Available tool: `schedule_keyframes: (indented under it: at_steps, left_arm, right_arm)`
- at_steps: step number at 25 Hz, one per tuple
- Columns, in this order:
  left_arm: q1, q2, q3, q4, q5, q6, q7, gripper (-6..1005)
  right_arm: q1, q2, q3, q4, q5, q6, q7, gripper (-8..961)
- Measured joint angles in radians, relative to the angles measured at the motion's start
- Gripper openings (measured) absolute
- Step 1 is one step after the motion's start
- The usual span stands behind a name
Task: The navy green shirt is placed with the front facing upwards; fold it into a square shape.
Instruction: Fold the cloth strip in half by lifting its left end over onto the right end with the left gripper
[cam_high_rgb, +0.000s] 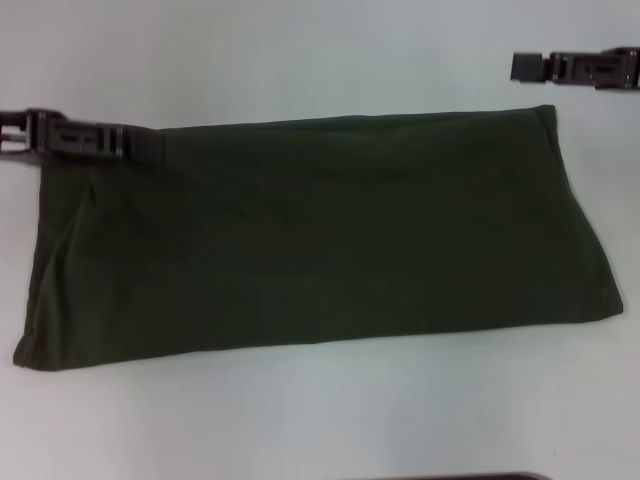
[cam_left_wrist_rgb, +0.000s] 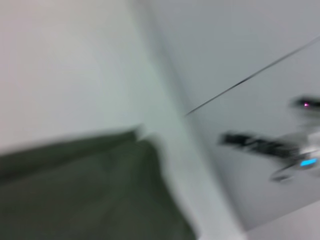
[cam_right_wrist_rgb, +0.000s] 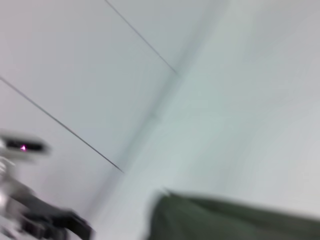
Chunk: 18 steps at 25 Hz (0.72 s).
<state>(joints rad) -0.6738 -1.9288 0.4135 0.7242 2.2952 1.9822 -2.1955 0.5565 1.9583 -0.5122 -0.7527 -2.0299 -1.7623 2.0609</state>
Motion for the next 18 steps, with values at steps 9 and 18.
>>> schedule_keyframes:
  at_steps: [9,18]
  left_arm:
    - [0.102,-0.055,0.014,-0.005,-0.149,-0.043,0.245,508]
    - [0.100,-0.042,0.085,-0.010,-0.142,-0.084,0.123,586]
  right_arm:
    - [-0.001,0.002,-0.036,0.080,0.015,0.031,-0.137,678]
    - [0.019,0.000,-0.062,0.093,-0.063,0.077,-0.072,609]
